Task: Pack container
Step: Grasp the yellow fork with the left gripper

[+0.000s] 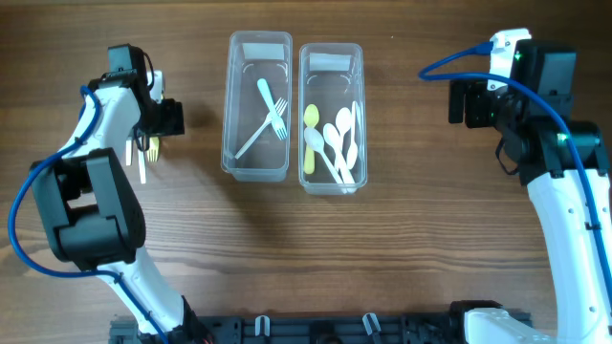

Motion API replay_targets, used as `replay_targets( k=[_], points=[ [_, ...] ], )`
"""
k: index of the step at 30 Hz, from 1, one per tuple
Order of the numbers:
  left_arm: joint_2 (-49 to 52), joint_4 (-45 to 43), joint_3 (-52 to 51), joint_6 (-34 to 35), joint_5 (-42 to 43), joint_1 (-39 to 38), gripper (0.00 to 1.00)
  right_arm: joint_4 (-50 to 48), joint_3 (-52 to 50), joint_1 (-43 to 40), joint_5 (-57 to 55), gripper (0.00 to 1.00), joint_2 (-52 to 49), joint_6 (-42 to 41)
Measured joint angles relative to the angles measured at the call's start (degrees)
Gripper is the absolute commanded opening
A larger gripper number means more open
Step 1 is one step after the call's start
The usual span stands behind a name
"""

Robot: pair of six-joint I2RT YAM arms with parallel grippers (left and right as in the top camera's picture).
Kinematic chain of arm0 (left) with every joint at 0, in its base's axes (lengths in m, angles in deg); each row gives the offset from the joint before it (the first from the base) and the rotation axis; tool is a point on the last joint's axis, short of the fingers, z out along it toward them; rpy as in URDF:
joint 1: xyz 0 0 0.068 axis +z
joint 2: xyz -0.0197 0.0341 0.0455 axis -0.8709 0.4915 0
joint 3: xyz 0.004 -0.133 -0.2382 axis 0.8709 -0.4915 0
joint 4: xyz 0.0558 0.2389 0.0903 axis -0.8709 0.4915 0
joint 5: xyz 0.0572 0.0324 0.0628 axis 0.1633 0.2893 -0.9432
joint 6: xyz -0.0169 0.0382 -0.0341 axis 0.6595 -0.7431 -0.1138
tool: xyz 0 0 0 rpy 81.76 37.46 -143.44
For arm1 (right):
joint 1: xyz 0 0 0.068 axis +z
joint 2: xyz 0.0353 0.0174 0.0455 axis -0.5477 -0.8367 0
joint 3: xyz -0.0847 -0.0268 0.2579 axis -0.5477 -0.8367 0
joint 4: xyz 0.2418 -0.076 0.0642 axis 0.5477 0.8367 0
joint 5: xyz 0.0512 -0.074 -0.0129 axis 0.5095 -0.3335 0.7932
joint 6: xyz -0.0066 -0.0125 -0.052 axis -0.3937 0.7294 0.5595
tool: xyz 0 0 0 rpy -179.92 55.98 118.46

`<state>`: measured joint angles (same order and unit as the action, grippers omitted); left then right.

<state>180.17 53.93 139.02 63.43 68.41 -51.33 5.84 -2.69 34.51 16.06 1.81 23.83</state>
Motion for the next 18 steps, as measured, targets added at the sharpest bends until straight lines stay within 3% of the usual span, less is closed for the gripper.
replay_targets(
  k=[15,18],
  points=[
    [3.41,-3.04,0.0,-0.42,1.55,2.67,0.76,0.02,0.0,-0.02,0.0,1.0,0.0,0.0],
    [4.35,-3.48,0.11,-0.96,2.82,3.21,0.66,0.0,0.0,0.0,0.0,1.0,0.0,0.0]
  ],
)
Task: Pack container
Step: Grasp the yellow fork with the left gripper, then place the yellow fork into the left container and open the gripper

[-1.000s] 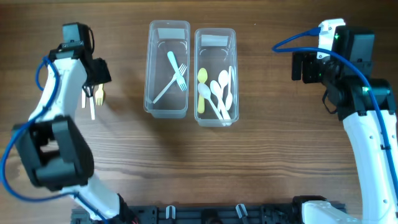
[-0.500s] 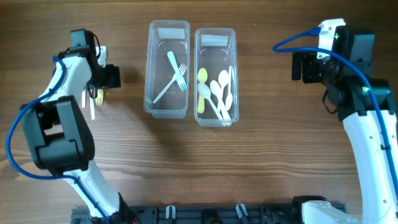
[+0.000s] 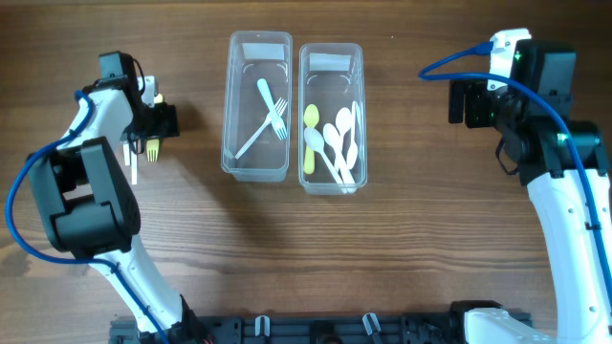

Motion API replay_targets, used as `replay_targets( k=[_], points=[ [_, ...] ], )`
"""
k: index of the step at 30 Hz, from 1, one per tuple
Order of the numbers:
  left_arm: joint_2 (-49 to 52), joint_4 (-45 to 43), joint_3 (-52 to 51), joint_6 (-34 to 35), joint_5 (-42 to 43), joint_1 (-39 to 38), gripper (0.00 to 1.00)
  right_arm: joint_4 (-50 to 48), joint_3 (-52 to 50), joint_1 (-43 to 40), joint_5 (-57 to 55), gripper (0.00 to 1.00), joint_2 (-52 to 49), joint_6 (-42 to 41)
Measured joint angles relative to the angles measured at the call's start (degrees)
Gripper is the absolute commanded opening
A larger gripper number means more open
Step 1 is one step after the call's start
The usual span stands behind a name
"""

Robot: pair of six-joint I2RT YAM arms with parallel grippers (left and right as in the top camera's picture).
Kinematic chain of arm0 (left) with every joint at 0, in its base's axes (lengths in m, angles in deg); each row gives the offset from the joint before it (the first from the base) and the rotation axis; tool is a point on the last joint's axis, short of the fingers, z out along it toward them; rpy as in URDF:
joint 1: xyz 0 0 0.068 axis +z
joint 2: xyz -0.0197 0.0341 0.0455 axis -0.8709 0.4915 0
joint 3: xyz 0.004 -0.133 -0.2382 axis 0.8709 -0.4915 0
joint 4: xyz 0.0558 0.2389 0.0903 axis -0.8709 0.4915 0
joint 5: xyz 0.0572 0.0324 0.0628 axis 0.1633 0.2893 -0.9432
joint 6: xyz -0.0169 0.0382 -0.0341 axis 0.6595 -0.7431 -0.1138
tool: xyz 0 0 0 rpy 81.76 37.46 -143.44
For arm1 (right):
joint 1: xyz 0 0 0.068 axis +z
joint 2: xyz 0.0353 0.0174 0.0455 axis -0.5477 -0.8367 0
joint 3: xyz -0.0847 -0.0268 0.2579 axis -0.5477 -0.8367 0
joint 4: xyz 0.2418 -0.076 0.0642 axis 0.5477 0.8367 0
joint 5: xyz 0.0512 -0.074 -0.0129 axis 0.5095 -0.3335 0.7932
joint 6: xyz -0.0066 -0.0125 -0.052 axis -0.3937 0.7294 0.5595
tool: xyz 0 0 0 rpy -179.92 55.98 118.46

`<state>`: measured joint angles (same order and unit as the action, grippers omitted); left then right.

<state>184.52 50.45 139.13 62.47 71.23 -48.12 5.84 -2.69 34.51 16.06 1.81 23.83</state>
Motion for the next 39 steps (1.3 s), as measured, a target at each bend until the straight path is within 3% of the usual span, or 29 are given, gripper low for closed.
replay_targets(
  k=[6,10,12,17,21,28,34,39],
  points=[
    [0.02,0.72,0.26,-0.74,4.22,0.13,0.41,0.0,0.0,0.0,0.0,1.0,0.0,0.0],
    [0.04,2.99,0.42,-0.85,7.87,0.11,0.17,0.0,0.0,0.0,0.0,1.0,0.0,0.0],
    [0.07,4.46,0.42,-0.81,9.6,0.07,0.11,0.0,0.0,0.0,0.0,1.0,0.0,0.0],
    [0.52,5.22,0.39,-0.44,14.71,-1.25,0.04,0.0,0.0,-0.02,0.0,1.0,0.0,0.0],
    [0.57,4.98,0.42,-0.42,16.55,-4.79,0.04,0.0,0.0,0.0,0.0,1.0,0.0,0.0],
    [-0.7,5.84,0.33,0.7,13.33,-7.93,0.04,0.0,0.0,0.0,0.0,1.0,0.0,0.0],
    [-9.07,6.51,0.02,4.2,7.96,-7.85,0.04,0.0,0.0,0.0,0.0,1.0,0.0,0.0],
    [-22.51,6.43,0.02,8.41,7.15,-8.26,0.04,0.0,0.0,-0.02,0.0,1.0,0.0,0.0]
  ],
)
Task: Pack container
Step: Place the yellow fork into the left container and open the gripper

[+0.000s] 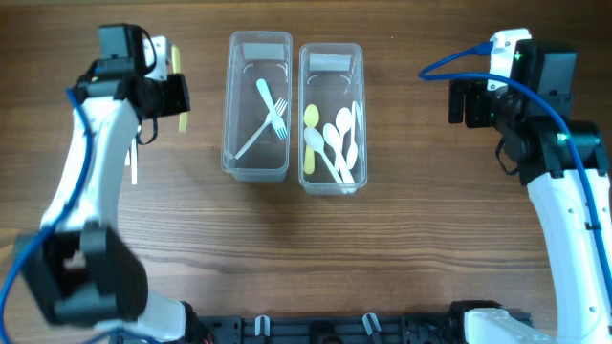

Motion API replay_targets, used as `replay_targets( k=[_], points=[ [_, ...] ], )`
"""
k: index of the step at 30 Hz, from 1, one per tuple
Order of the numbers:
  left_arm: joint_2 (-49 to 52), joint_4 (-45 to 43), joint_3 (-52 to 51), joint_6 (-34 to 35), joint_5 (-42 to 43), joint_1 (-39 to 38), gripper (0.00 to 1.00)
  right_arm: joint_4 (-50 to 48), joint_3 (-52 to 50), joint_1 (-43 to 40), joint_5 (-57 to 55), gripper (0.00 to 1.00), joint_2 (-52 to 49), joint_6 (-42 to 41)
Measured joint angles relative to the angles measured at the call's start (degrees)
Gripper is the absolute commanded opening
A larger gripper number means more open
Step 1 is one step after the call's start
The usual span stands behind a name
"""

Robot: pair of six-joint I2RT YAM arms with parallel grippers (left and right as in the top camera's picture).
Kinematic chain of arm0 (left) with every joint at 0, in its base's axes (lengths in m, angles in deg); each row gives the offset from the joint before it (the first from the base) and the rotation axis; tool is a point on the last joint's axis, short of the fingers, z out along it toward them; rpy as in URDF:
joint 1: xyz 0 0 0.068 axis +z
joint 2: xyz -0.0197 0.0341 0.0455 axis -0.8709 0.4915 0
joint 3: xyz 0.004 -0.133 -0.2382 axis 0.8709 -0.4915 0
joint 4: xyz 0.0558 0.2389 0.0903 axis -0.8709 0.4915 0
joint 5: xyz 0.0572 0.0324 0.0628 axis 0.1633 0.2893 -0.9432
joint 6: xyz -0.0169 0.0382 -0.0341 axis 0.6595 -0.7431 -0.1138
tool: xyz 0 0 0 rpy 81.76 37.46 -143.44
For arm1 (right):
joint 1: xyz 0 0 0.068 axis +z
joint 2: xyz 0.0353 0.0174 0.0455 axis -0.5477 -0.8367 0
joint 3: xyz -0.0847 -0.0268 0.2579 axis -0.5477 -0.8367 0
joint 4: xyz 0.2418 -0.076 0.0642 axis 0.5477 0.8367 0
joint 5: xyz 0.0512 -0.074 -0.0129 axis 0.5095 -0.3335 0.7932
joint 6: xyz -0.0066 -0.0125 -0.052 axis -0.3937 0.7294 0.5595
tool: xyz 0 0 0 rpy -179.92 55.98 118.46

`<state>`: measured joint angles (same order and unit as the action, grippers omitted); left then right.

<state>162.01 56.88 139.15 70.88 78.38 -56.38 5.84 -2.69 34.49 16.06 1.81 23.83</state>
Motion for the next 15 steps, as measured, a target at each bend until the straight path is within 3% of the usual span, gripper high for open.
replay_targets(
  k=[5,10,13,14,15],
  points=[
    [-7.67,-0.09,0.0,5.99,1.31,-4.31,0.04,0.02,0.0,0.02,0.0,1.0,0.0,0.0],
    [-6.34,-0.63,0.0,10.34,2.12,-11.26,0.04,0.0,0.0,0.02,0.0,1.0,0.0,0.0],
    [-4.68,-2.08,0.0,11.04,2.14,-14.34,0.11,0.0,0.0,0.0,0.0,1.0,0.0,0.0],
    [-4.0,-2.67,0.0,11.3,2.16,-15.45,0.42,0.0,0.0,0.02,0.0,1.0,0.0,0.0],
    [-3.52,-2.91,0.0,11.58,2.16,-16.13,0.98,0.0,0.0,0.02,0.0,1.0,0.0,0.0]
  ],
)
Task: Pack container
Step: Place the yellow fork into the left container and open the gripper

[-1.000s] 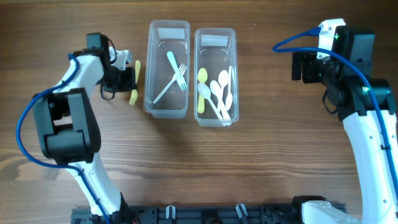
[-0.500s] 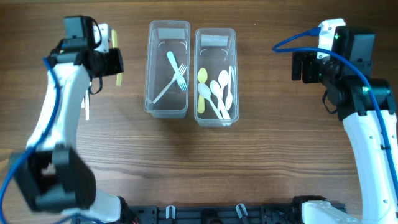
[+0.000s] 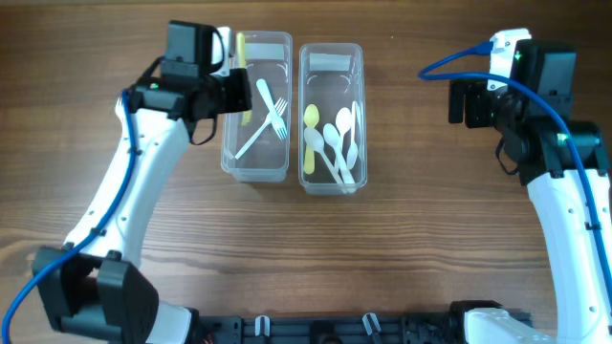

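Note:
My left gripper point(image 3: 236, 94) hangs over the left edge of the left clear container point(image 3: 258, 162), shut on a yellow fork point(image 3: 242, 53) that lies along the container's length. Inside that container lie a light blue fork point(image 3: 267, 96) and a white fork point(image 3: 254, 136), crossed. The right clear container point(image 3: 332, 183) holds a yellow spoon point(image 3: 310, 134) and several white spoons point(image 3: 342, 139). My right gripper point(image 3: 463, 103) is far off at the right, away from both containers; its jaws cannot be made out from above.
The two containers stand side by side at the back middle of the wooden table point(image 3: 316, 258). My left arm point(image 3: 134, 201) slants across the table's left side. The right arm point(image 3: 564, 191) stands along the right edge.
My left gripper has moved right with the yellow fork, from the table left of the containers to above the left container's left edge. The right arm has not moved.
My left gripper was low at the far left of the table, at a yellow fork lying beside a white utensil. Then it held the yellow fork up, off the table. Now the fork is over the left container. The right arm stayed still throughout.

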Motion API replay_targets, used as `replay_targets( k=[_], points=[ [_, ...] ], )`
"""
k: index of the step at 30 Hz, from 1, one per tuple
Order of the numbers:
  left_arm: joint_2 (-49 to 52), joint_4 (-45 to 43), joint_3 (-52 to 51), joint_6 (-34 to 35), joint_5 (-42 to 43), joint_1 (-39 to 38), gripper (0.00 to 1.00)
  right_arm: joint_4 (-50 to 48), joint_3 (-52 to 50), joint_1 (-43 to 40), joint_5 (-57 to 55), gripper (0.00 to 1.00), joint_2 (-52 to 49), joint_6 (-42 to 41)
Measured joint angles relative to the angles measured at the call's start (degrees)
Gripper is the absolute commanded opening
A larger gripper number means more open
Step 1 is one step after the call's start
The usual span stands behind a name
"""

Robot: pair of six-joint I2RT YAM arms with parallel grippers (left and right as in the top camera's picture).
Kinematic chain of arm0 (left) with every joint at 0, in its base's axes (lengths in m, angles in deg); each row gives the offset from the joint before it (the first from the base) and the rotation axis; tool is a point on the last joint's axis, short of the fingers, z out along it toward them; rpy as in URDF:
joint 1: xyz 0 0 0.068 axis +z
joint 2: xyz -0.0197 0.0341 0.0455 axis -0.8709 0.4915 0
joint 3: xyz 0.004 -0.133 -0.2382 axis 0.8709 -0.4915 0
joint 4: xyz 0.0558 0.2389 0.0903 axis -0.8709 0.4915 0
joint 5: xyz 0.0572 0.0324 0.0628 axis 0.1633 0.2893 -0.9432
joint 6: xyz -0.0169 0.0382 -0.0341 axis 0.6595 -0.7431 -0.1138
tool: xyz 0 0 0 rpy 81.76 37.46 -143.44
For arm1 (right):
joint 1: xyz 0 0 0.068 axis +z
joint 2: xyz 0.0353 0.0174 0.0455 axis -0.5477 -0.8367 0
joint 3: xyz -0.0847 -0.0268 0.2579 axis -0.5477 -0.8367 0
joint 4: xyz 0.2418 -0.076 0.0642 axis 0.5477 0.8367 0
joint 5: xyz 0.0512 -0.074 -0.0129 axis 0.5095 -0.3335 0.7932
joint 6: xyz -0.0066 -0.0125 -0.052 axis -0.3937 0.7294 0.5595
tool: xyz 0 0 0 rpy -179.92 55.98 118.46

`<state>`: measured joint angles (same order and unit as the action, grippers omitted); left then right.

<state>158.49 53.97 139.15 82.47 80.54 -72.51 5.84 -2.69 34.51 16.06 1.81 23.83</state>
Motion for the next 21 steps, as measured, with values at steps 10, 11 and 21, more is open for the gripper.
replay_targets(
  k=[10,11,21],
  points=[
    [0.48,-1.46,0.0,0.33,-0.07,0.44,1.0,0.02,0.0,-0.02,0.0,1.0,0.0,0.0],
    [0.48,-1.53,0.0,0.33,-0.07,1.07,1.0,0.0,0.0,-0.02,0.0,1.0,0.0,0.0],
    [-1.36,2.82,0.0,-3.19,-8.7,11.72,1.0,0.02,0.0,0.0,0.0,1.0,0.0,0.0]
  ],
)
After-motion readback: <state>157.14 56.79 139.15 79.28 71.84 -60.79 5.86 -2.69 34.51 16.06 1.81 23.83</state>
